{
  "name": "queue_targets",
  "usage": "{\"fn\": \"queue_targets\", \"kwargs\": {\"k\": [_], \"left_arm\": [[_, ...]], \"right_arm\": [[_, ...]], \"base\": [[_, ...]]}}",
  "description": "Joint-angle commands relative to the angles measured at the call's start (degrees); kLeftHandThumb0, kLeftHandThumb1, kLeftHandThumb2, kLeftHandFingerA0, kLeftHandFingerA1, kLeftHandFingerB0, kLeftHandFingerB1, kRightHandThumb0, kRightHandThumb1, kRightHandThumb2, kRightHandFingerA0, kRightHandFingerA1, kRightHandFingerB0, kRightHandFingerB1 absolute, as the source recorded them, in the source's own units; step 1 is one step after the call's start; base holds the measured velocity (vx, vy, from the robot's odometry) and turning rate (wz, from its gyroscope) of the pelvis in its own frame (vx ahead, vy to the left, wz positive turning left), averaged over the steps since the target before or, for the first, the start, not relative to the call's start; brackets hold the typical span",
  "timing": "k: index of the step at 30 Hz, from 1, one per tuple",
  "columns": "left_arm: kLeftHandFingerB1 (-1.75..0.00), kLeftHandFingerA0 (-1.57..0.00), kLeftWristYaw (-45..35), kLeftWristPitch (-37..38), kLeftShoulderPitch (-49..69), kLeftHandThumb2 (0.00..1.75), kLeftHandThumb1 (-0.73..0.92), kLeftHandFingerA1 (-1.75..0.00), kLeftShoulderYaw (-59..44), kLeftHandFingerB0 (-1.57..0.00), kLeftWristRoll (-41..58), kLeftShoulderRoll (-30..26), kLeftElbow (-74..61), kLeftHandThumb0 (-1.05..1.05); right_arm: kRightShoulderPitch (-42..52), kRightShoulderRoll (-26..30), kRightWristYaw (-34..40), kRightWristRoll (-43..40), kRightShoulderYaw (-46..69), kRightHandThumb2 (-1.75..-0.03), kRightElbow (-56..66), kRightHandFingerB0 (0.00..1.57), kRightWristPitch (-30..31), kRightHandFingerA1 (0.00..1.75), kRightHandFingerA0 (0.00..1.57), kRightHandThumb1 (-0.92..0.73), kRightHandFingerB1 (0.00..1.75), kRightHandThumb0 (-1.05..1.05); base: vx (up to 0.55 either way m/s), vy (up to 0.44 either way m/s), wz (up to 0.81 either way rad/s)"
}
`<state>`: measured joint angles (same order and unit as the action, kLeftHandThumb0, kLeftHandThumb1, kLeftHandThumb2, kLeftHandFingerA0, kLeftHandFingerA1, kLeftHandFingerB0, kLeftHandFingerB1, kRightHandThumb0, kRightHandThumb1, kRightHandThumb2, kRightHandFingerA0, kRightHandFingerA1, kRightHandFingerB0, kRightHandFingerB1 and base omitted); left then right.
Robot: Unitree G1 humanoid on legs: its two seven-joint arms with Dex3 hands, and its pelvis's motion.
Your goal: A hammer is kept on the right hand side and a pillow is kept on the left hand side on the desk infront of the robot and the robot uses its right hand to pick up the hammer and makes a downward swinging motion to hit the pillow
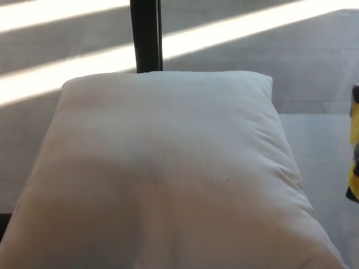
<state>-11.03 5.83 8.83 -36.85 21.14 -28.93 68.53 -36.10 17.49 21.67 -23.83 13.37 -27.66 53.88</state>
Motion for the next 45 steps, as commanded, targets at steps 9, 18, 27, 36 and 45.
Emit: {"fn": "queue_targets", "kwargs": {"k": [9, 18, 27, 36, 45], "left_arm": [[-0.55, -0.53, -0.9, 0.5, 0.4, 1.02, 0.63, -0.62, -0.8, -0.42, 0.9, -1.9, 0.6, -0.50], [-0.43, -0.60, -0.3, 0.0, 0.1, 0.63, 0.76, -0.44, -1.0, -0.57, 1.0, -2.6, 0.6, -0.53], [-0.42, -0.62, -0.2, 0.2, -0.2, 0.63, 0.77, -0.45, -0.8, -0.56, 0.8, -2.4, 0.6, -0.53], [-0.42, -0.62, -0.2, 0.0, -0.3, 0.63, 0.77, -0.44, -0.7, -0.57, 0.7, -2.1, 0.5, -0.53], [-0.42, -0.61, -1.0, -0.4, -0.9, 0.63, 0.77, -0.45, -1.0, -0.56, 1.2, -2.1, 0.3, -0.55]], "right_arm": [[7.0, 16.1, -3.8, 33.4, -35.0, -0.87, -3.5, 0.66, -29.5, 1.75, 0.88, -0.57, 1.61, -0.22], [6.3, 17.4, 0.2, 41.0, -46.6, -0.72, -6.6, 0.87, -33.6, 1.44, 1.00, -0.65, 0.93, -0.26], [7.1, 17.8, -4.9, 38.6, -50.5, -0.58, -6.7, 0.79, -33.4, 1.25, 0.88, -0.59, 0.62, -0.32], [4.9, 20.3, -20.3, 34.6, -52.5, -0.75, -0.8, 0.00, -25.2, 0.00, 0.00, -0.51, 0.01, -0.86], [3.7, 24.9, -26.5, 29.5, -45.6, -0.76, 5.9, 0.00, -22.3, 0.00, 0.00, -0.59, 0.00, -1.03]], "base": [[0.00, 0.000, 0.00], [0.00, 0.000, 0.00], [0.00, 0.000, 0.00], [0.00, 0.000, 0.00], [0.00, 0.000, 0.00]]}}
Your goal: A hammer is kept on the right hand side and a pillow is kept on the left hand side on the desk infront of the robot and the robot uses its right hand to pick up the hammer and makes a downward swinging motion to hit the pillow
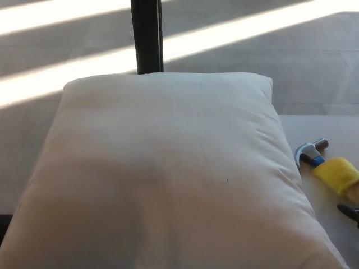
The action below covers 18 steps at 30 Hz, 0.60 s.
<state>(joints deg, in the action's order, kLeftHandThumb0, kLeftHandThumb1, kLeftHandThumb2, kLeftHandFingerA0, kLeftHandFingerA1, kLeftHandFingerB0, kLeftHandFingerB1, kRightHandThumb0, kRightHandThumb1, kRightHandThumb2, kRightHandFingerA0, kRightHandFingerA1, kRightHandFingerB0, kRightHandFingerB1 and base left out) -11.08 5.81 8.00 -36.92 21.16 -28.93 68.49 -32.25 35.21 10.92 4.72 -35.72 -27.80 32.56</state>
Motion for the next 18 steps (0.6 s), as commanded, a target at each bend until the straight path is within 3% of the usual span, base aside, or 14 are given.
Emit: {"fn": "queue_targets", "kwargs": {"k": [1, 7, 8, 11, 12, 14, 15, 16, 17, 18], "left_arm": [[-0.42, -0.61, -1.1, -0.3, 0.1, 0.63, 0.77, -0.45, -0.7, -0.56, 1.0, -2.1, 0.1, -0.55], [-0.42, -0.61, -1.2, -0.4, -0.9, 0.64, 0.77, -0.44, -1.0, -0.56, 1.2, -2.4, 0.8, -0.54], [-0.42, -0.61, -1.2, -0.4, -0.9, 0.63, 0.76, -0.44, -1.0, -0.56, 1.2, -2.4, 0.7, -0.54], [-0.42, -0.60, -1.4, -0.6, -0.8, 0.63, 0.76, -0.44, -1.2, -0.55, 1.5, -2.1, 0.2, -0.54], [-0.43, -0.63, -0.8, -0.7, -0.8, 0.63, 0.77, -0.46, -1.2, -0.57, 1.4, -2.0, -0.3, -0.53], [-0.42, -0.61, -0.7, -0.7, -1.2, 0.63, 0.78, -0.45, -1.3, -0.55, 1.3, -2.2, 0.8, -0.52], [-0.43, -0.63, -0.7, -0.6, -1.0, 0.63, 0.77, -0.45, -1.1, -0.58, 1.2, -2.2, 0.6, -0.53], [-0.43, -0.61, -1.1, -0.5, -0.9, 0.63, 0.78, -0.45, -1.1, -0.56, 1.2, -2.2, 0.5, -0.53], [-0.43, -0.62, -1.3, -0.5, -0.9, 0.63, 0.77, -0.44, -1.1, -0.58, 1.3, -2.2, 0.4, -0.53], [-0.43, -0.62, -0.9, -0.6, -0.9, 0.63, 0.77, -0.44, -1.0, -0.58, 1.1, -2.2, 0.4, -0.53]], "right_arm": [[0.0, 7.8, -16.4, 0.4, 4.4, -0.76, 6.7, 0.00, -0.5, 0.00, 0.00, -0.59, 0.00, -1.03], [1.8, 12.2, -19.3, -0.8, 9.4, -0.78, 10.8, 0.00, 0.3, 0.00, 0.00, -0.61, 0.00, -1.03], [2.7, 12.6, -19.1, -1.5, 11.1, -0.62, 11.6, 0.00, 0.2, 0.00, 0.00, -0.71, 0.00, -1.03], [6.2, 13.9, -17.7, -2.9, 17.4, -0.62, 13.8, 0.00, -0.4, 0.00, 0.00, -0.72, 0.00, -0.99], [9.1, 13.3, -13.9, -4.9, 24.0, -0.97, 13.7, 0.00, -2.0, 0.25, 0.00, -0.59, 0.00, -0.97], [11.2, 11.6, -12.2, -6.6, 30.0, -0.88, 13.5, 0.01, -3.1, 0.17, 0.00, -0.57, 0.00, -0.89], [13.4, 10.4, -9.5, -8.0, 35.2, -0.82, 12.4, 0.09, -6.3, 0.08, 0.00, -0.52, 0.15, -0.77], [14.7, 9.4, -7.7, -9.1, 39.0, -0.84, 11.7, 0.08, -7.8, 0.13, 0.00, -0.50, 0.24, -0.75], [15.4, 8.4, -6.3, -9.9, 42.6, -0.83, 11.3, 0.07, -7.5, 0.01, 0.00, -0.53, 0.25, -0.84], [15.8, 8.1, -5.8, -9.8, 44.5, -0.83, 11.1, 0.07, -6.9, 0.01, 0.00, -0.53, 0.25, -0.84]], "base": [[0.00, 0.000, 0.00], [0.00, 0.000, 0.00], [0.00, 0.000, 0.00], [0.00, 0.000, 0.00], [0.00, 0.000, 0.00], [0.00, 0.000, 0.00], [0.00, 0.000, 0.00], [0.00, 0.000, 0.00], [0.00, 0.000, 0.00], [0.00, 0.000, 0.00]]}}
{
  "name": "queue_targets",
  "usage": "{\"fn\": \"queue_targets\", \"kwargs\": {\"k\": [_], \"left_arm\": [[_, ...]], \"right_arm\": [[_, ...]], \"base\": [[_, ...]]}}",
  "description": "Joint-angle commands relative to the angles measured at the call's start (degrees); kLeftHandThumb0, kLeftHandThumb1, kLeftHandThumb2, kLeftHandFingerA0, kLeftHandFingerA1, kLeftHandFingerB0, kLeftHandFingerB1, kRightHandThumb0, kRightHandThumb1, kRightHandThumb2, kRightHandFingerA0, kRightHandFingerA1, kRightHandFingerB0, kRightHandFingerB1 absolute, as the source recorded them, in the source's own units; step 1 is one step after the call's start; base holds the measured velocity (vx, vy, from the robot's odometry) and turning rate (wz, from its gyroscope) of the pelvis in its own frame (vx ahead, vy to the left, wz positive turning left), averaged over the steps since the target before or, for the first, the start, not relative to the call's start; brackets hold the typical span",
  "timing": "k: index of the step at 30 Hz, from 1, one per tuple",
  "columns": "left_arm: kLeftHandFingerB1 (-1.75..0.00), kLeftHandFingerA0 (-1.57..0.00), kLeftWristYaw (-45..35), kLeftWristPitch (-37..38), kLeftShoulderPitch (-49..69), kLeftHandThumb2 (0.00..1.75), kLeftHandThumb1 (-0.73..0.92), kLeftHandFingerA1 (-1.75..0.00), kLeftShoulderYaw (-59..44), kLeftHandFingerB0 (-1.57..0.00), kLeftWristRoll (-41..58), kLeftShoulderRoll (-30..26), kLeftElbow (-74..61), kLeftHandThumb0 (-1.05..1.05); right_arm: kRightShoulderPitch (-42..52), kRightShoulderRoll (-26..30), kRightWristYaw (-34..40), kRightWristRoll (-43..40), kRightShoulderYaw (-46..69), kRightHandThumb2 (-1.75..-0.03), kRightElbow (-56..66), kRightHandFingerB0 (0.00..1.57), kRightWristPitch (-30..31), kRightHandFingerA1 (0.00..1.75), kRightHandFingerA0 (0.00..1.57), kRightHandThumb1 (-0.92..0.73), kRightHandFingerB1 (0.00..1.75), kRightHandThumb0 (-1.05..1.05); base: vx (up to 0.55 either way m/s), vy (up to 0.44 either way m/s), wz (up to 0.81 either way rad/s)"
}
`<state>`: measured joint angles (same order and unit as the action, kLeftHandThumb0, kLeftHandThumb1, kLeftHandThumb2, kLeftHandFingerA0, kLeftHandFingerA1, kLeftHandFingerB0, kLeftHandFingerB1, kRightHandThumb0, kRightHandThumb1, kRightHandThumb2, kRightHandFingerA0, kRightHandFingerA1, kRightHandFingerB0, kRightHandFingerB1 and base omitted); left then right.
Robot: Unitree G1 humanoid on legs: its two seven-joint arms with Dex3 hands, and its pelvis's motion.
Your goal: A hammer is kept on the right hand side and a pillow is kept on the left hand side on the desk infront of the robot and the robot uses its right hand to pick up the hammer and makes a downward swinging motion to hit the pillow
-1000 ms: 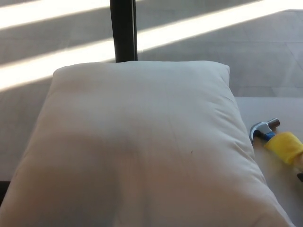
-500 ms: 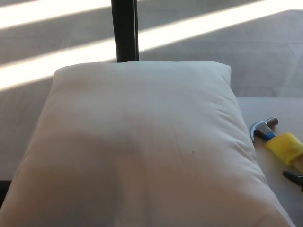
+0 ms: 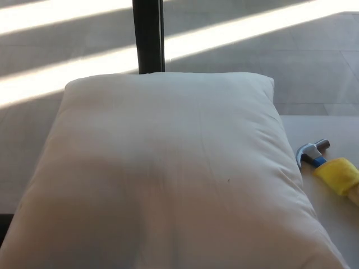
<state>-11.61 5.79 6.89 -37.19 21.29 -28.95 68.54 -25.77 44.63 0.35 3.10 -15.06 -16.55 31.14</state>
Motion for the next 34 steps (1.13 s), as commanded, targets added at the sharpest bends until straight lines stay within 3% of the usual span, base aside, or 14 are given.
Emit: {"fn": "queue_targets", "kwargs": {"k": [1, 3, 4, 16, 18, 19, 21, 23, 24, 28, 29, 30, 33, 34], "left_arm": [[-0.43, -0.60, -0.6, -0.6, 0.3, 0.63, 0.77, -0.45, -0.6, -0.57, 0.9, -2.3, -0.3, -0.54], [-0.43, -0.60, -0.8, -0.5, 0.7, 0.63, 0.77, -0.44, -0.4, -0.56, 0.8, -2.2, -1.3, -0.54], [-0.42, -0.59, -0.6, -0.9, 0.7, 0.63, 0.78, -0.44, -0.5, -0.53, 0.9, -2.0, -1.9, -0.53], [-0.43, -0.62, 0.7, -1.2, -0.4, 0.63, 0.78, -0.45, -0.3, -0.57, 0.6, -2.1, -0.4, -0.52], [-0.42, -0.59, -0.3, -1.0, -0.4, 0.64, 0.79, -0.44, -0.4, -0.54, 0.7, -2.3, -0.1, -0.52], [-0.42, -0.60, -0.2, -1.1, -0.5, 0.63, 0.78, -0.44, -0.3, -0.55, 0.7, -2.3, -0.1, -0.53], [-0.42, -0.60, -0.1, -1.2, -0.6, 0.63, 0.77, -0.44, -0.3, -0.55, 0.6, -2.2, 0.6, -0.53], [-0.43, -0.59, 0.1, -0.9, -0.5, 0.63, 0.77, -0.45, -0.5, -0.56, 0.8, -1.5, 0.7, -0.54], [-0.43, -0.59, 0.0, -0.7, -0.4, 0.63, 0.77, -0.45, -0.4, -0.55, 0.8, -1.3, 0.7, -0.54], [-0.43, -0.61, 1.0, -1.4, -0.8, 0.63, 0.78, -0.45, -0.6, -0.55, 1.0, -1.1, 1.0, -0.53], [-0.43, -0.62, 1.2, -1.2, -1.0, 0.63, 0.78, -0.45, -0.4, -0.57, 0.7, -1.1, 1.6, -0.52], [-0.43, -0.63, 1.8, -1.3, -1.3, 0.63, 0.77, -0.45, -0.3, -0.59, 0.6, -1.1, 2.0, -0.53], [-0.43, -0.63, 1.6, -1.0, -1.3, 0.63, 0.77, -0.45, -0.5, -0.59, 0.8, -0.4, 2.5, -0.52], [-0.44, -0.64, 1.8, -0.9, -1.2, 0.63, 0.77, -0.47, -0.5, -0.57, 0.8, -0.2, 2.3, -0.53]], "right_arm": [[10.3, -2.0, 5.9, -9.0, 26.6, -0.66, -0.4, 0.11, -6.1, 0.16, 0.00, -0.62, 0.27, -0.63], [12.6, -3.0, 8.0, -10.2, 33.2, -0.88, -1.5, 0.08, -8.2, 0.23, 0.00, -0.50, 0.38, -0.65], [14.5, -4.5, 12.4, -11.1, 39.5, -0.61, -3.4, 0.24, -10.3, 0.33, 0.04, -0.67, 0.29, -0.55], [24.2, -11.9, 28.1, -14.4, 58.3, -0.62, -19.6, 0.37, -20.0, 0.48, 0.17, -0.71, 0.37, -0.45], [25.3, -13.8, 29.4, -16.3, 61.3, -0.91, -22.7, 0.26, -20.6, 0.56, 0.12, -0.58, 0.51, -0.53], [25.5, -14.7, 29.9, -17.0, 62.6, -0.62, -23.4, 0.32, -21.0, 0.58, 0.13, -0.76, 0.42, -0.50], [24.9, -15.6, 30.3, -18.9, 65.3, -0.61, -25.2, 0.36, -22.3, 0.61, 0.16, -0.73, 0.42, -0.48], [22.9, -14.5, 27.6, -22.2, 67.5, -0.63, -29.9, 0.17, -20.0, 0.39, 0.00, -0.80, 0.40, -0.53], [22.0, -14.2, 26.3, -23.3, 68.2, -0.88, -31.5, 0.06, -19.3, 0.18, 0.00, -0.73, 0.41, -0.57], [16.6, -16.1, 28.3, -28.5, 74.4, -0.93, -35.0, 0.02, -21.0, 0.17, 0.00, -0.71, 0.17, -0.53], [14.8, -17.4, 31.3, -29.7, 76.7, -0.64, -33.2, 0.00, -19.9, 0.45, 0.00, -0.83, 0.24, -0.43], [12.8, -19.3, 32.9, -31.3, 78.3, -0.94, -33.3, 0.00, -20.5, 0.42, 0.00, -0.75, 0.11, -0.50], [13.4, -21.4, 30.7, -30.4, 78.7, -0.92, -33.1, 0.00, -21.0, 0.47, 0.00, -0.72, 0.14, -0.53], [13.9, -22.2, 30.0, -30.1, 78.6, -0.65, -32.4, 0.00, -21.0, 0.68, 0.06, -0.86, 0.27, -0.45]], "base": [[0.00, 0.000, 0.00], [0.00, 0.000, 0.00], [0.00, 0.000, 0.00], [0.00, 0.000, 0.00], [0.00, 0.000, 0.00], [0.00, 0.000, 0.00], [0.00, 0.000, 0.00], [0.00, 0.000, 0.00], [0.00, 0.000, 0.00], [0.00, 0.000, 0.00], [0.00, 0.000, 0.00], [0.00, 0.000, 0.00], [0.00, 0.000, 0.00], [0.00, 0.000, 0.00]]}}
